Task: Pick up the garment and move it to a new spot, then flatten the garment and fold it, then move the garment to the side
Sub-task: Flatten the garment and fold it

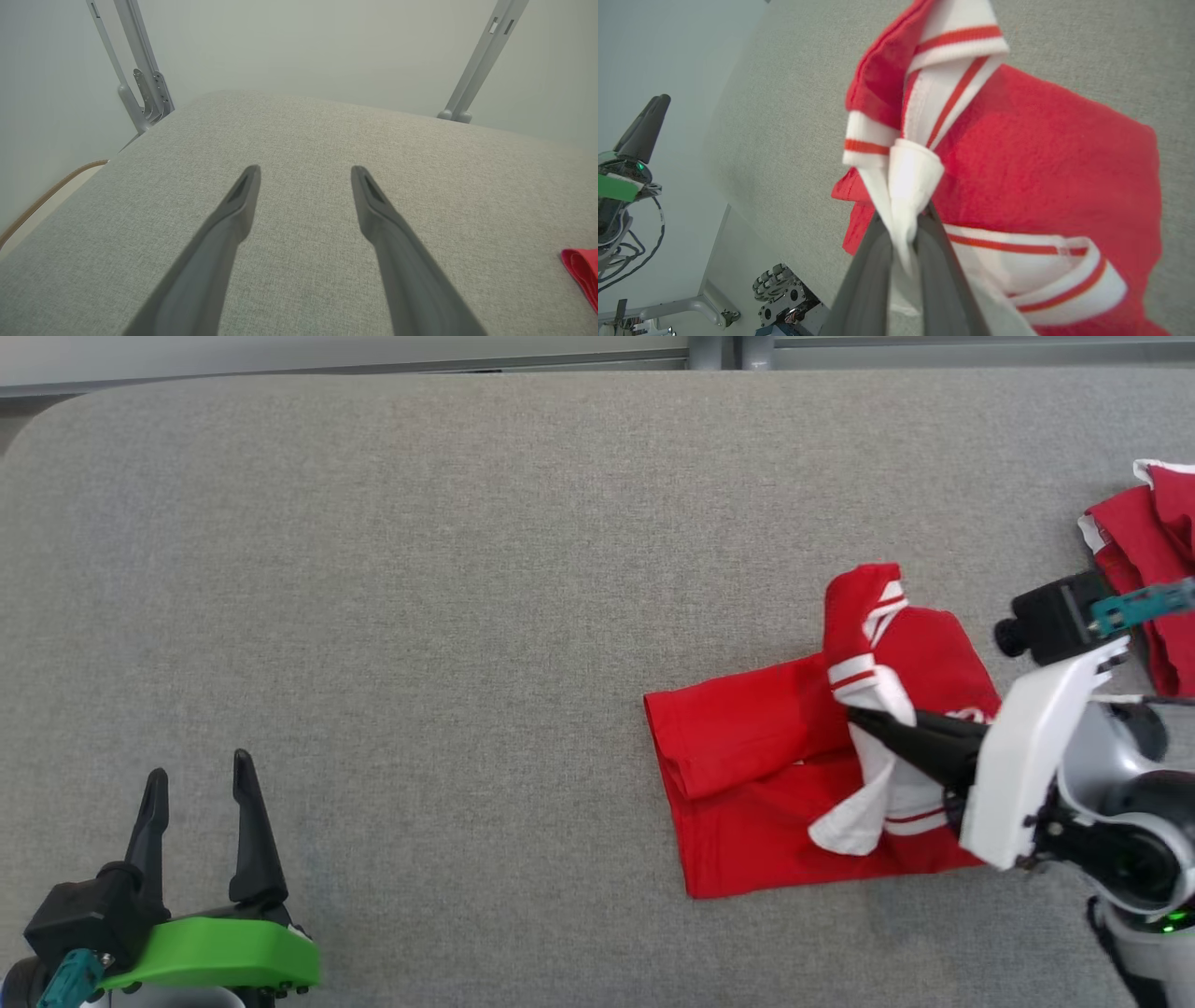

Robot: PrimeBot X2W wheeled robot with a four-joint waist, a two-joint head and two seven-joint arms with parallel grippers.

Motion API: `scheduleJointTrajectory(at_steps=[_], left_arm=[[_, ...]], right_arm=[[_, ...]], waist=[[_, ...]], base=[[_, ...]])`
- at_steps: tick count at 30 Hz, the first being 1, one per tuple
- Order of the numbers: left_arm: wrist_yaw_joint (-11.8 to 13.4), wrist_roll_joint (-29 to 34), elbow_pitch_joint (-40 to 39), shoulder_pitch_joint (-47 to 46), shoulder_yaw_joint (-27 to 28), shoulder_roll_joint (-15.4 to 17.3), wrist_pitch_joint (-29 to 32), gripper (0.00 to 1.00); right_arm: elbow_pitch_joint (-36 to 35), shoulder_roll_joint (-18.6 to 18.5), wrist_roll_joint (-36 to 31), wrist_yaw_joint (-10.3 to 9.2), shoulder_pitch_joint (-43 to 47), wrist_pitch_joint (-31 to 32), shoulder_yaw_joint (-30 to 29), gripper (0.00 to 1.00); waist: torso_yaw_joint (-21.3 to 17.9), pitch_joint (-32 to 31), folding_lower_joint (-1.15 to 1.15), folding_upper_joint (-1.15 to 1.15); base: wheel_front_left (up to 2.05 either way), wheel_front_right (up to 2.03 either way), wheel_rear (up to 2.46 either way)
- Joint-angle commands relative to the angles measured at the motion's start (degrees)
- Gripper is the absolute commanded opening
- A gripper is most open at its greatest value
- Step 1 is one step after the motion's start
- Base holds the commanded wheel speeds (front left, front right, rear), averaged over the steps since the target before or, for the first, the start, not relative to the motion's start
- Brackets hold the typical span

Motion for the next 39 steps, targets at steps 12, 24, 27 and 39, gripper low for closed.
scheduleJointTrajectory(at_steps=[12, 24, 27, 39], left_arm=[[-1.1, 0.5, 1.5, -1.6, -2.1, -0.1, -0.2, 1.0], [-1.3, 0.0, 2.9, -1.2, -2.7, 0.3, 0.3, 1.0], [-0.9, -0.1, 2.8, -0.2, -2.1, 0.8, 0.4, 1.0], [0.2, -0.3, -0.1, 1.3, -1.9, 1.2, 0.9, 1.0]], right_arm=[[13.7, 9.4, -13.5, 0.04, -0.8, -9.1, 11.4, 0.0], [22.2, 14.0, -15.6, 0.04, -3.9, -14.6, 17.2, 1.0], [20.0, 13.5, -14.2, 0.03, -3.7, -15.7, 17.6, 1.0], [9.8, 0.3, -8.9, 0.04, 2.7, -8.0, -5.7, 1.0]], waist=[[1.6, -0.7, 0.0, 0.52], [0.5, -2.5, 0.0, 0.52], [-0.4, -3.4, 0.0, 0.52], [-2.8, -2.8, 0.0, 0.52]], base=[[0.0, 0.0, 0.0], [0.0, 0.0, 0.0], [0.0, 0.0, 0.0], [0.0, 0.0, 0.0]])
